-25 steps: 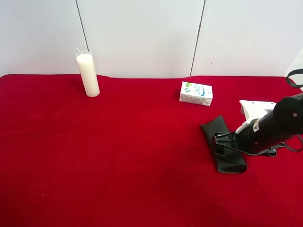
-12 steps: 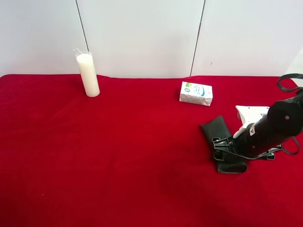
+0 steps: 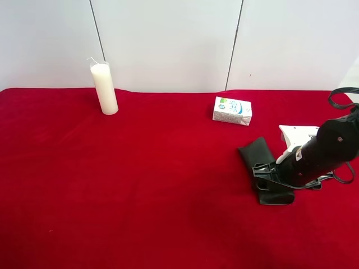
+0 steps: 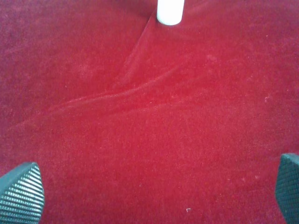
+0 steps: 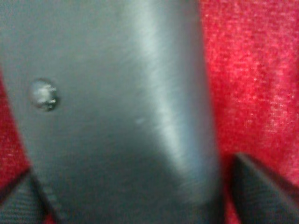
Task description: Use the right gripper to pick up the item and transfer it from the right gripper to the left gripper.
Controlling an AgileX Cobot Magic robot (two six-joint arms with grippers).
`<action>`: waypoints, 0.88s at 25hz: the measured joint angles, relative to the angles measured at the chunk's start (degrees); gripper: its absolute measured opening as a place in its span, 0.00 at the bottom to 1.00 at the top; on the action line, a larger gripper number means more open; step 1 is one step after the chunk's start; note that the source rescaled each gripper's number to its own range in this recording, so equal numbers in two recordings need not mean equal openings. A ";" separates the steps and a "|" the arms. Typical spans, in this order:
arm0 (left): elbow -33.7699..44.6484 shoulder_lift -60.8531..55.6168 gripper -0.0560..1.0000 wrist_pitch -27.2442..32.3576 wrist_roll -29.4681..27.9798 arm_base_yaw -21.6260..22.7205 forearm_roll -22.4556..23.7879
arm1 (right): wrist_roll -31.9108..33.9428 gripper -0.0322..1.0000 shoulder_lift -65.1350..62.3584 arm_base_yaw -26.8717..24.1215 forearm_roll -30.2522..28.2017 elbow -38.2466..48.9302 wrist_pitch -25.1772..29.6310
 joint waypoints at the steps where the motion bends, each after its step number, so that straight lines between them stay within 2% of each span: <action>1: 0.00 0.00 1.00 0.00 0.00 0.00 0.00 | -0.07 0.42 0.00 0.00 0.26 0.00 -0.05; 2: 0.00 0.00 1.00 0.00 0.00 0.00 0.00 | -0.12 0.30 0.00 0.00 0.50 -0.06 -0.10; 3: 0.00 0.00 1.00 0.00 0.00 0.00 0.00 | -0.12 0.25 0.00 0.00 0.57 -0.12 -0.17; 22: 0.00 0.00 1.00 0.00 0.00 0.00 0.00 | -0.34 0.18 -1.25 0.00 0.89 -0.29 0.20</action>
